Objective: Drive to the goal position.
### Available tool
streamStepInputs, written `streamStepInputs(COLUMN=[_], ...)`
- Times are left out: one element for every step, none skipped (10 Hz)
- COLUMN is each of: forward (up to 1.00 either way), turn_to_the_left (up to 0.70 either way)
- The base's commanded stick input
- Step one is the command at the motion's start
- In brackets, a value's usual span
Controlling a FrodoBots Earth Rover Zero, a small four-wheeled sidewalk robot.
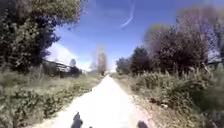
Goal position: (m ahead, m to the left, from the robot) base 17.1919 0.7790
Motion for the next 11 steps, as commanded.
streamStepInputs(forward=[0.7,0.7,0.7,0.7,0.7,0.7,0.7,0.7,0.7,0.7,0.7], turn_to_the_left=[0.0,0.0,0.0,0.0,0.0,0.0,0.0,0.0,0.0,0.0,0.0])
